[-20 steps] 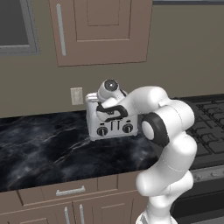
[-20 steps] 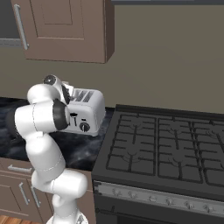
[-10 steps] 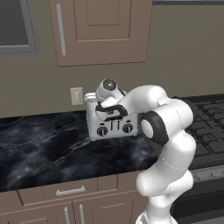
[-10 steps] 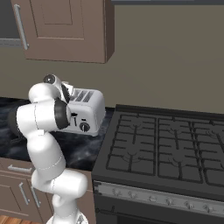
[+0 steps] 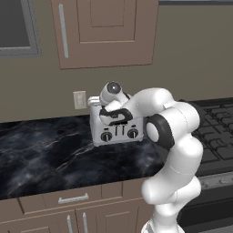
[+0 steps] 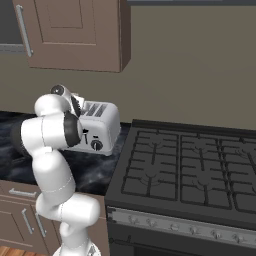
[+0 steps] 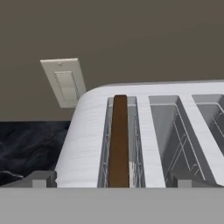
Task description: Start the toaster. Once the lever pops up, take the bread to the plate on the dining counter.
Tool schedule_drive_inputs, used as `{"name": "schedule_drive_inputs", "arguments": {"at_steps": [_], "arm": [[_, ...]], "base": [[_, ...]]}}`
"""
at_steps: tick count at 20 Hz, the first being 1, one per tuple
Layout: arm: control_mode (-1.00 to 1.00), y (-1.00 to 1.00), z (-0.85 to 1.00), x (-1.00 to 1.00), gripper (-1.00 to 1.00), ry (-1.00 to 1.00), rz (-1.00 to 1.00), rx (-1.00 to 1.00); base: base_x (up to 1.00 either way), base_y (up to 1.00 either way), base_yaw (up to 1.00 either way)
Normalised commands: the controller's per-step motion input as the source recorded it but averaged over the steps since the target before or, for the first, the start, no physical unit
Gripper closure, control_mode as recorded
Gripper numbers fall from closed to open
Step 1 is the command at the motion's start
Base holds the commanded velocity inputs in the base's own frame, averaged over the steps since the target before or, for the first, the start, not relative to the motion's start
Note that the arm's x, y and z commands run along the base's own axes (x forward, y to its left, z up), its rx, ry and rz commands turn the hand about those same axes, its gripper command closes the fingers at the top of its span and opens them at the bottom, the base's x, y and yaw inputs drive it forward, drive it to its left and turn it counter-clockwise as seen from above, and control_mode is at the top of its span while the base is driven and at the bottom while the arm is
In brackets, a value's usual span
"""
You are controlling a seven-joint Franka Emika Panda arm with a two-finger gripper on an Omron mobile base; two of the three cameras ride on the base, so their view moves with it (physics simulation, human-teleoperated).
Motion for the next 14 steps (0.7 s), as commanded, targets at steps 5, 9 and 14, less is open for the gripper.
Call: {"name": "schedule_drive_inputs", "arguments": {"at_steps": [5,9,14], "arm": [[-1.00,0.00,-0.02,0.00,-1.00,0.00,0.00,0.00],[-1.00,0.00,0.00,0.00,-1.00,0.00,0.00,0.00],[-1.00,0.00,0.00,0.00,1.00,0.00,0.00,0.00]], "base": [[0.00,0.00,0.00],[0.00,0.00,0.00],[0.00,0.00,0.00]]}}
